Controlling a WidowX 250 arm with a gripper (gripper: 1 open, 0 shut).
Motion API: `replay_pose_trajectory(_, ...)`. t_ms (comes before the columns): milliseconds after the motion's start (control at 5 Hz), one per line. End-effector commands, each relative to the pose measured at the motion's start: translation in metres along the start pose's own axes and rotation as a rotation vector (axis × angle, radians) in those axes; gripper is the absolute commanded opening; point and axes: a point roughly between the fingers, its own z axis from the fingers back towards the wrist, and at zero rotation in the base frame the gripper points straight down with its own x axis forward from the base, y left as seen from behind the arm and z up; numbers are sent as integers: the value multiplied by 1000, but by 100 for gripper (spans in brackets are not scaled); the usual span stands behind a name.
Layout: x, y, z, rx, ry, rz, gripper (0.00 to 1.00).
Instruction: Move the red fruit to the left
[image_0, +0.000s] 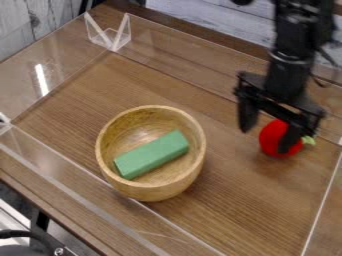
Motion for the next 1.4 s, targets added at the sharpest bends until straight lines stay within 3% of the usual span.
replay_pose_trajectory(0, 19, -8, 18, 5, -95, 13, 100)
replay_pose_trajectory(400, 29, 1, -9, 20, -150, 19, 100)
replay_pose_trajectory(800, 34, 3, -3, 19, -212, 81, 100)
replay_pose_trajectory(1200, 27, 12, 8, 8, -269, 107, 100)
